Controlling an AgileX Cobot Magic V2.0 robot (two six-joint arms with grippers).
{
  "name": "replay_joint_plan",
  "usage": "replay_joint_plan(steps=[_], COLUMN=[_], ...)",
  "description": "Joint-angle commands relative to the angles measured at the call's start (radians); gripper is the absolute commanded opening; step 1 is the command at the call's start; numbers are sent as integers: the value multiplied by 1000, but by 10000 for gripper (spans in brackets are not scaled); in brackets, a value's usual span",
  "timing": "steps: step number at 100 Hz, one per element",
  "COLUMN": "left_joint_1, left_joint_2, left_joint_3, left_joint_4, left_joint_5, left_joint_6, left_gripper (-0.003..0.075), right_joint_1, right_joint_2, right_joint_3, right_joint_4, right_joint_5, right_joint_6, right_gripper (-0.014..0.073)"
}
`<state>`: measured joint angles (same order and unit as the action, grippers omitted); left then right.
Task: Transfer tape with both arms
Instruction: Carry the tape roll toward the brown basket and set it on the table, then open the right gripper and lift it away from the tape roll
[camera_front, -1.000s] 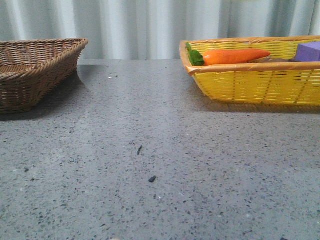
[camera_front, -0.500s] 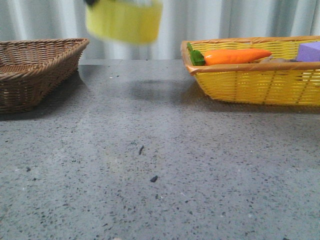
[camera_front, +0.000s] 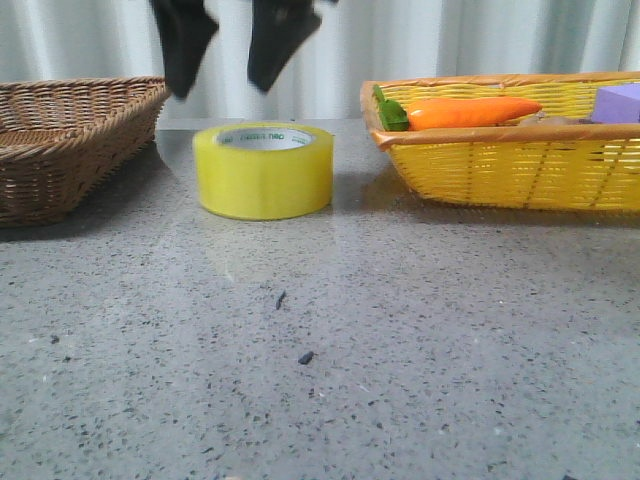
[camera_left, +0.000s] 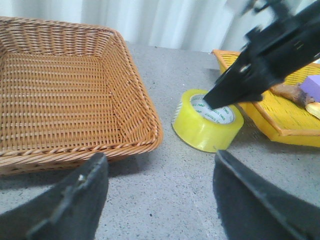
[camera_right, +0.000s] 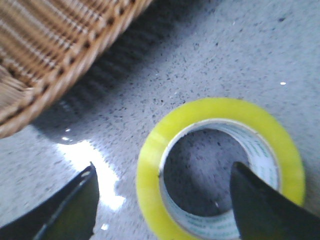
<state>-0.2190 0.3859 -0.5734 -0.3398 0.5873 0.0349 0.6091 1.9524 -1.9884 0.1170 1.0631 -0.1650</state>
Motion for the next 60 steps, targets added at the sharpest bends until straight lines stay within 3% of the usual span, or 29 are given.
replay_joint_plan(steps=[1,12,21,36,60], left_joint_1=[-8,-8,-13,-56,-138], left_joint_2=[33,87,160,312,620], left_joint_3=[-37,-61,-108,-236,-489], left_joint_4=[-58,-171,-253,-263,-259], left_joint_5=[-83,-87,-83,-48,-2], left_joint_6=[45,152,245,323,336], left_gripper=[419,419,419,419,419], right_joint_1=[-2,1,17,43,41], right_joint_2=[-167,-308,-448,-731,-1263], right_joint_3=[-37,-31,24,239,770], right_joint_4=[10,10,10,10,-61], right_joint_5=[21,117,125,3,-309], right_joint_6=[25,50,50,50,74], right_gripper=[328,97,4,-12,-44])
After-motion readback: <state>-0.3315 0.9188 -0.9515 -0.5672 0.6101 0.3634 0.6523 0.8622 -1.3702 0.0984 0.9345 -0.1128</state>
